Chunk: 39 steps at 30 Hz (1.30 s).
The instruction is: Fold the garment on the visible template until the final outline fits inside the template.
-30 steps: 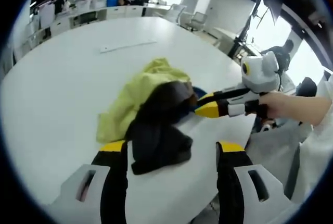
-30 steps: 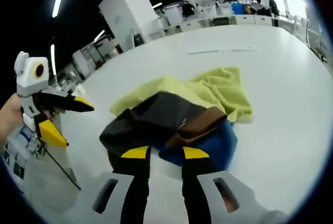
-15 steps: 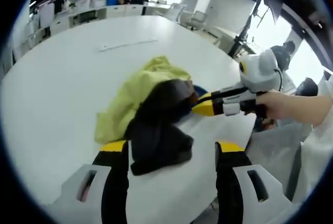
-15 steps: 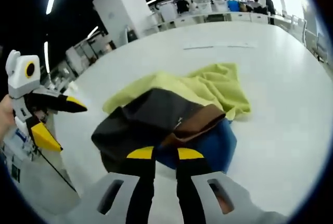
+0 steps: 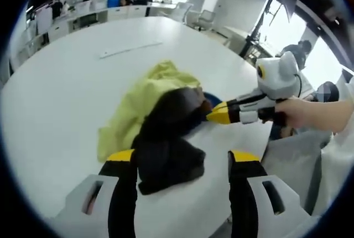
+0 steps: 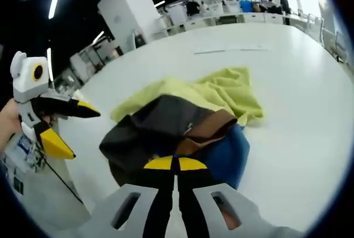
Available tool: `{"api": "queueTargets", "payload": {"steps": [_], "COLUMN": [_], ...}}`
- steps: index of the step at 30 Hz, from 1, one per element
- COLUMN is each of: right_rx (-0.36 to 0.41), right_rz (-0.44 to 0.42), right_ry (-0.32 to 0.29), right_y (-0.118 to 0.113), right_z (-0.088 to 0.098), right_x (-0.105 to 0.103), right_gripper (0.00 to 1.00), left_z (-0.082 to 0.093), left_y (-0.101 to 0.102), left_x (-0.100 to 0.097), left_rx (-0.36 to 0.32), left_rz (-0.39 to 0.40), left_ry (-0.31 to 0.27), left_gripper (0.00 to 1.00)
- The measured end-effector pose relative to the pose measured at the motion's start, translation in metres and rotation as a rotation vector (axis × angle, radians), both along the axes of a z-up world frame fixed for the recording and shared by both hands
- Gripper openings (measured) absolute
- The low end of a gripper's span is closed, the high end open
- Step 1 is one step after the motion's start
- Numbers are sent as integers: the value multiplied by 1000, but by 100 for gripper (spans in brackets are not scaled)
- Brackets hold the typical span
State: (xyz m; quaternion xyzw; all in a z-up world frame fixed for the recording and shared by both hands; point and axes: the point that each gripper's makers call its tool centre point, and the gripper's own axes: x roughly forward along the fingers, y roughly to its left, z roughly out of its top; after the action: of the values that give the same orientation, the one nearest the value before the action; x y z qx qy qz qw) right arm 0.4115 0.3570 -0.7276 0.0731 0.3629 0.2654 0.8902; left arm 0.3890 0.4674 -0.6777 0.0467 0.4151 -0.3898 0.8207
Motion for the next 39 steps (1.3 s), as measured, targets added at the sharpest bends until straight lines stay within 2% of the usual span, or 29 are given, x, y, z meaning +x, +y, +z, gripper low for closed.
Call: {"api": "queueTargets", "payload": {"steps": [9,25,31,35,39], "right_rx": [-7,-12,-19,-26,-35], "right_rz": [2,-11,-13,-13,-14], "right_ry": [-20,-22,-32,-35,-40], "right_y": [-12,-27,-31,-35,-38], "right_z": [9,11,14,16,17], "right_x": [-4,-11,-12,-13,-14], "right_gripper": [2,1,1,1,1], "left_z": [0,-4,-9,-12,-12], "left_y": [-8,-23,-28,-30,-35], "left_x": [1,8,10,13,14], "left_rx": [-2,-5,29,59,46], "left_rz": [-26,-65,-98,-116,-117], "left_ry": [0,-20,-41,-73,-70], "left_gripper": [63,60,59,54,55]}}
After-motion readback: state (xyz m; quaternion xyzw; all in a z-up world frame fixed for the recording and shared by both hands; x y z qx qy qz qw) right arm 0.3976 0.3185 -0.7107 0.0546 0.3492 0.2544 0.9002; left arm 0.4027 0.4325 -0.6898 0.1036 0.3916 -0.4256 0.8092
